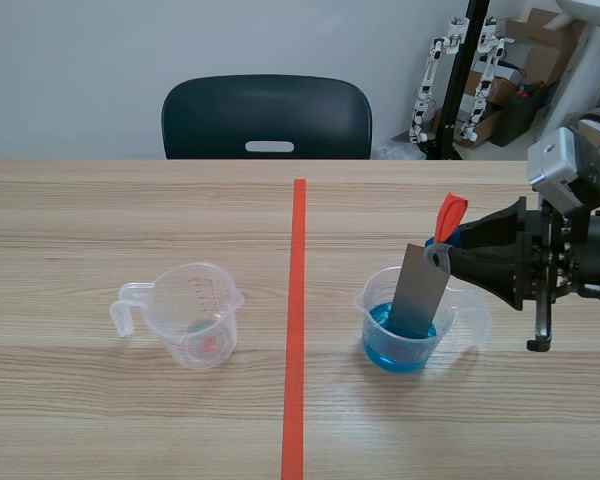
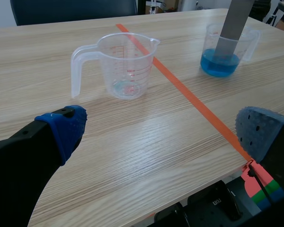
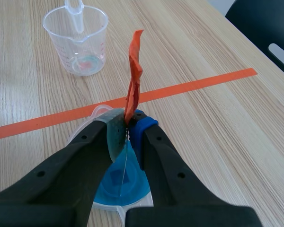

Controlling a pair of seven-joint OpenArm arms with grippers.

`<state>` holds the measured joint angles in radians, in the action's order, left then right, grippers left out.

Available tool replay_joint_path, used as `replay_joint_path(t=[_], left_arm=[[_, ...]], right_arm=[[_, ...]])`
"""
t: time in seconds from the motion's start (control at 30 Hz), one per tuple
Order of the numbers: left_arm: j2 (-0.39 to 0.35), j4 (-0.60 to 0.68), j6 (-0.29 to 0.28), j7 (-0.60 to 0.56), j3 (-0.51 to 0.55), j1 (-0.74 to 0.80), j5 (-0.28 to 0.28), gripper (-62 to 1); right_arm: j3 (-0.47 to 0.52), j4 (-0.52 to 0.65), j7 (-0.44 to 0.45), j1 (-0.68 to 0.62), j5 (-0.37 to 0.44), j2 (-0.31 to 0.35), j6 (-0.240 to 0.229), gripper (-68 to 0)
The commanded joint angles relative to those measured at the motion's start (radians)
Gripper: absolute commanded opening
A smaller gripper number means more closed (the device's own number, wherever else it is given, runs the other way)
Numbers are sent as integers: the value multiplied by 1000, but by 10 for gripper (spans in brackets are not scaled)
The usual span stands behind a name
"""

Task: Do the redox reaction experiment. lower the plate into the blue solution

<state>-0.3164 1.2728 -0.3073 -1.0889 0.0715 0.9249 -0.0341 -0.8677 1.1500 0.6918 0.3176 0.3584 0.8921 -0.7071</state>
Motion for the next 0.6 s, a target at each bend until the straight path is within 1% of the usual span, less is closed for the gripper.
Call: replay_joint_path(t=[0.0,0.57], left_arm=[[0,10,0,-14,1,5,4,14],[0,10,0,-15,1,5,4,14]], right_arm=[[5,7,8,9,4,11,0,-669],[5,7,7,9,4,14,11,-669]])
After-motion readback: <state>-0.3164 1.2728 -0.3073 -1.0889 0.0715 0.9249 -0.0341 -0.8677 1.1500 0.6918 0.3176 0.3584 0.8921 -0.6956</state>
